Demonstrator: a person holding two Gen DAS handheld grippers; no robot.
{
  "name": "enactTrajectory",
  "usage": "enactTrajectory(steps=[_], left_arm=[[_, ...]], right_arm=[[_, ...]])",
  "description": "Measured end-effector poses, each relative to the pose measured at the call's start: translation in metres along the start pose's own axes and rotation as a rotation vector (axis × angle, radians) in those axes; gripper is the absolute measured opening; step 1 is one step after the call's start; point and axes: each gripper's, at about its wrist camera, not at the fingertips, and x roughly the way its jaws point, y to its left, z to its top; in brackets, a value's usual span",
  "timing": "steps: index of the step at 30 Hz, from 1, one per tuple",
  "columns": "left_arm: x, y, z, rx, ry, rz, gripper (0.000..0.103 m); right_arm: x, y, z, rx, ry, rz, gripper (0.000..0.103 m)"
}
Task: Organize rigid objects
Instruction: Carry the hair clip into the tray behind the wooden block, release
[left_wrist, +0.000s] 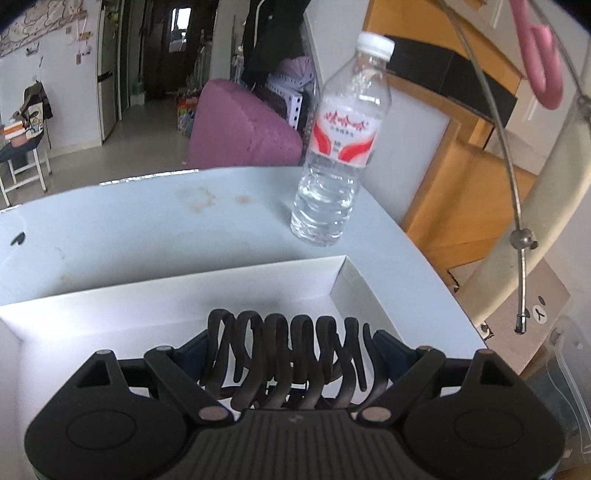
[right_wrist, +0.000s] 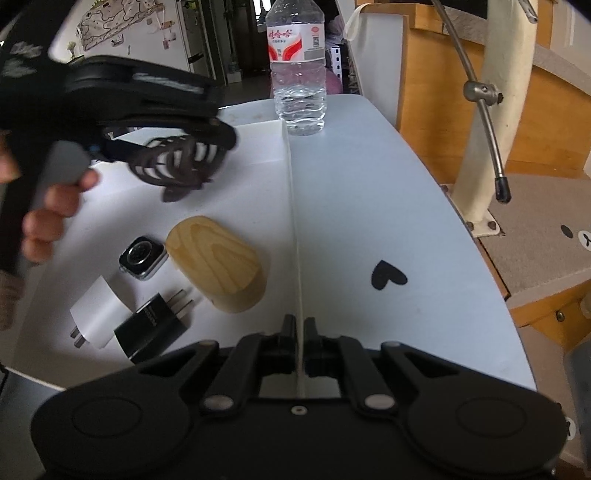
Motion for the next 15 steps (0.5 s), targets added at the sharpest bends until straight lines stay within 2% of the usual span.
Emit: enactTrajectory(steps=[5,15], left_arm=[[0.014,-0.005,-0.002,0.012,-0.002,0.030,0.090],[0.024,-0.008,-0.008,0.013,0.022,0.004,0.094]], right_arm=[[0.000,-0.003,-0.001,0.003,-0.006,0.018,0.004],[0.000,-0.004,-0.002,0.006,-0.012,0.029,0.005]])
